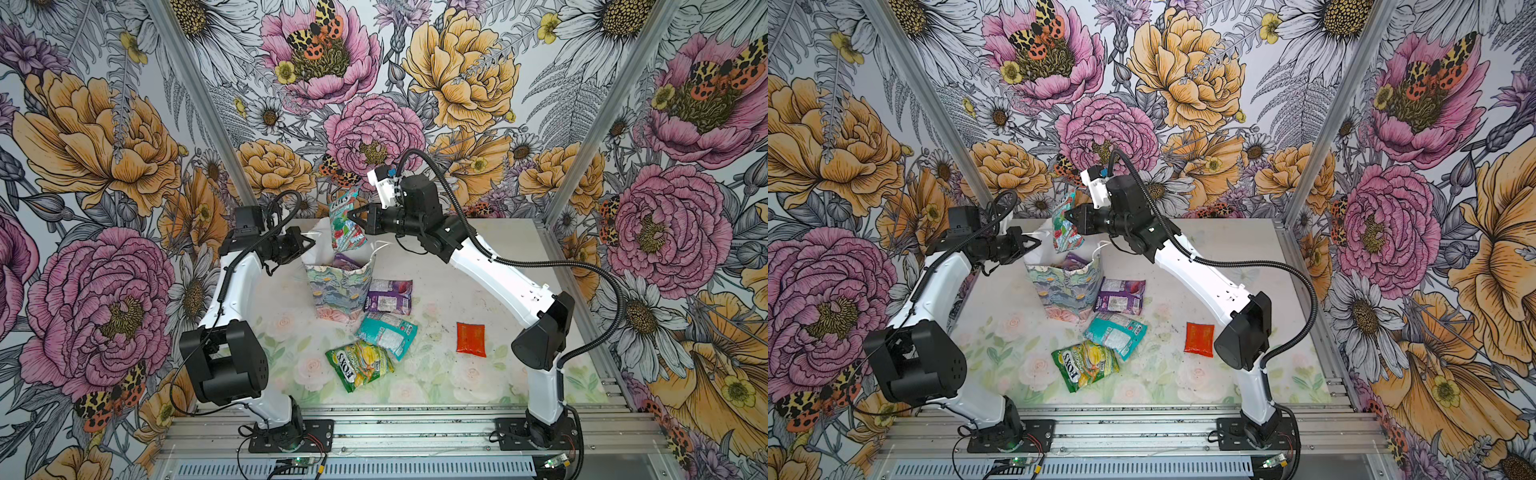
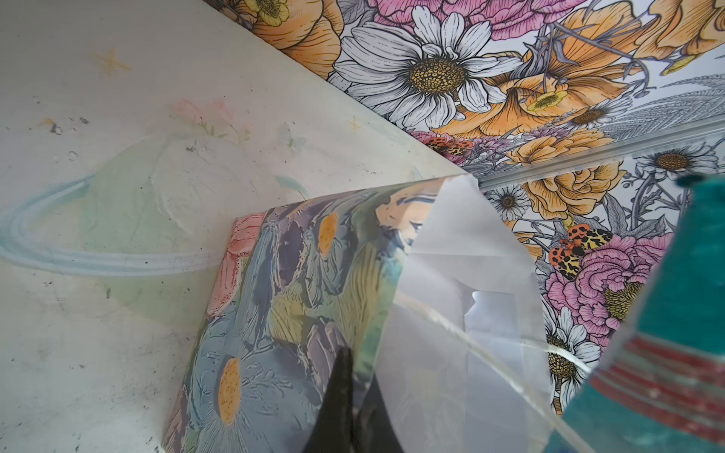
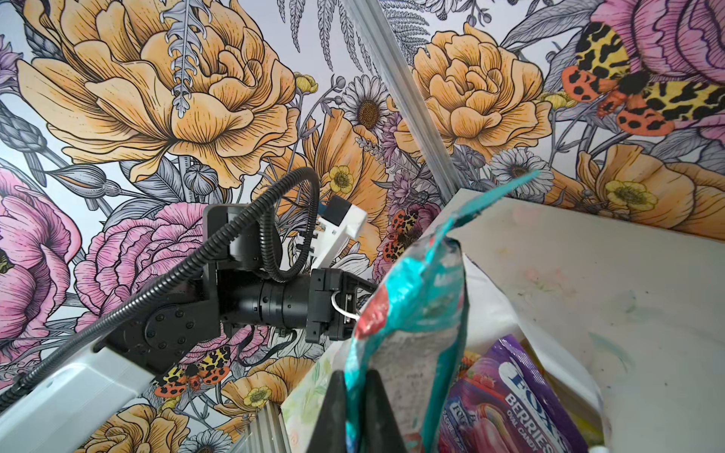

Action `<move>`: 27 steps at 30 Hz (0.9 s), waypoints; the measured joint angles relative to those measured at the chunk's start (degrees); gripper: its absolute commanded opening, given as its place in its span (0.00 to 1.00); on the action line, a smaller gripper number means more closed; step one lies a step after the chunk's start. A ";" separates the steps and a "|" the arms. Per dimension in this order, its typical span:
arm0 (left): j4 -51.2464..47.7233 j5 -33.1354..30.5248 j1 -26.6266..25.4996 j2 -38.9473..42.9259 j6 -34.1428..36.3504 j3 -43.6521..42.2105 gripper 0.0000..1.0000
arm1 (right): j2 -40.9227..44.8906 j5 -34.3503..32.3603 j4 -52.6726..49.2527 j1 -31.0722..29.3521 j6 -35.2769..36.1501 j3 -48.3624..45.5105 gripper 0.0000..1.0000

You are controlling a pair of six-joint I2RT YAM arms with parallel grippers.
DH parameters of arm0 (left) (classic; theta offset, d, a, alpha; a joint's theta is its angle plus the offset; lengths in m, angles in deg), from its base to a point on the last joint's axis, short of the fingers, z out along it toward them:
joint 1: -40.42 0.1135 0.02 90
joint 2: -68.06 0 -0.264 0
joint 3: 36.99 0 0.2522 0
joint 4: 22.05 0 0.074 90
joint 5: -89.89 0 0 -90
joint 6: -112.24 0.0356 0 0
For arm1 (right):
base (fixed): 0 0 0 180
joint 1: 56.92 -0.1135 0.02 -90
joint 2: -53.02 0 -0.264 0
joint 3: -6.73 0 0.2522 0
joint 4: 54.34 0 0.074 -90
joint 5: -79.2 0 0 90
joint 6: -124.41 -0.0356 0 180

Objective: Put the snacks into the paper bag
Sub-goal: 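Carry the teal packet with the right gripper up over the bag opening, then lower the teal packet into the bag and open the right gripper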

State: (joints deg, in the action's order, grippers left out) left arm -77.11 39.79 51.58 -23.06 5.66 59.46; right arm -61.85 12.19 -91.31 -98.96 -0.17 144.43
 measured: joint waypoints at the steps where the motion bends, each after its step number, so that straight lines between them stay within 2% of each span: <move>1: 0.02 0.00 0.00 0.00 0.00 0.00 0.00 | -0.28 -0.09 0.00 0.00 0.00 0.00 0.00; 27: 0.00 0.00 0.00 0.04 0.00 0.00 0.00 | -5.64 1.79 -0.20 -2.62 -2.67 0.00 0.00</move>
State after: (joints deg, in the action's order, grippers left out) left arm -77.11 39.79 51.58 -23.01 5.66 59.46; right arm -67.49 13.98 -91.50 -101.58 -2.84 144.43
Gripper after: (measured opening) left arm 0.043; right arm 0.080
